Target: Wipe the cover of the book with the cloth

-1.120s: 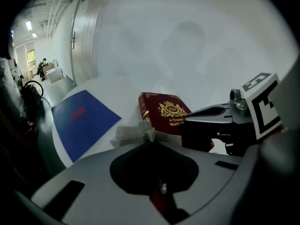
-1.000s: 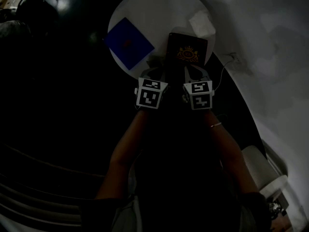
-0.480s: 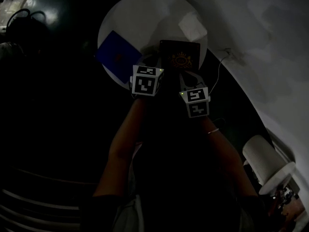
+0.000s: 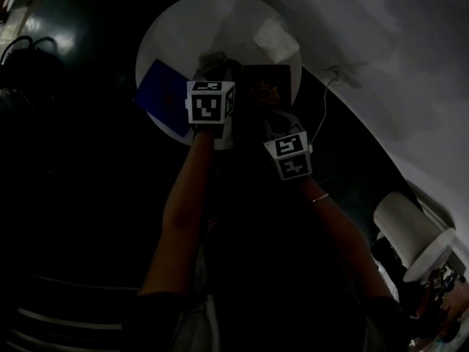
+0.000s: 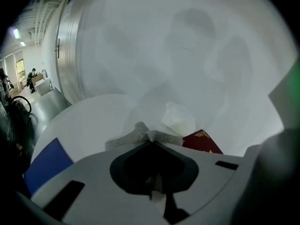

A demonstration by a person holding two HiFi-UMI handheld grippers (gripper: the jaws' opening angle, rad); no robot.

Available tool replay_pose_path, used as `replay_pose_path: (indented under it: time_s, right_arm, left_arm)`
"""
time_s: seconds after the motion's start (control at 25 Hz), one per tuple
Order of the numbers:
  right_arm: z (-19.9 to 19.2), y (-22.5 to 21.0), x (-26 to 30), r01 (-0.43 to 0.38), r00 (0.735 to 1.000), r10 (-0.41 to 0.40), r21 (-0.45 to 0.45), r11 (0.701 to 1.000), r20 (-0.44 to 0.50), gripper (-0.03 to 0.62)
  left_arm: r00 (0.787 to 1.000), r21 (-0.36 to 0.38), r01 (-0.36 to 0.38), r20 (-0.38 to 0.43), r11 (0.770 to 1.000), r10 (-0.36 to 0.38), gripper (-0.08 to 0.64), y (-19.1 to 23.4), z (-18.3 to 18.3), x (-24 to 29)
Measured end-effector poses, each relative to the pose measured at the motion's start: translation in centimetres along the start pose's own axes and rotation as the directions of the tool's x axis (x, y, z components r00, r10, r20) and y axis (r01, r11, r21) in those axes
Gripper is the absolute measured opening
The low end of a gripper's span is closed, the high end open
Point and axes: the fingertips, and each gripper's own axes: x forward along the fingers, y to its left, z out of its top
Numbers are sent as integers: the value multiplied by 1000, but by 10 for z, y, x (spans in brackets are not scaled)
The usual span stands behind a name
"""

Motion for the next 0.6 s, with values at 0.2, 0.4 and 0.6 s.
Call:
replay_pose_path:
  time_s: [0.2,0.4,0.6]
  right_arm:
    - [-1,-1,2,-15,1000,16,-10,1000,6,29]
    - [-1,0,-6,-26,999,27,-21,999,42,29]
    - [10,2,-25,-39,992,43,-36,999,119,29]
  left_arm:
    - [990,6,-73,124,997,71,26,4,28,-11]
    - [957,35,-115,273,993,101,25,-7,42,-50]
    - [939,28,-141,322,990,125,25,-18,34,-84]
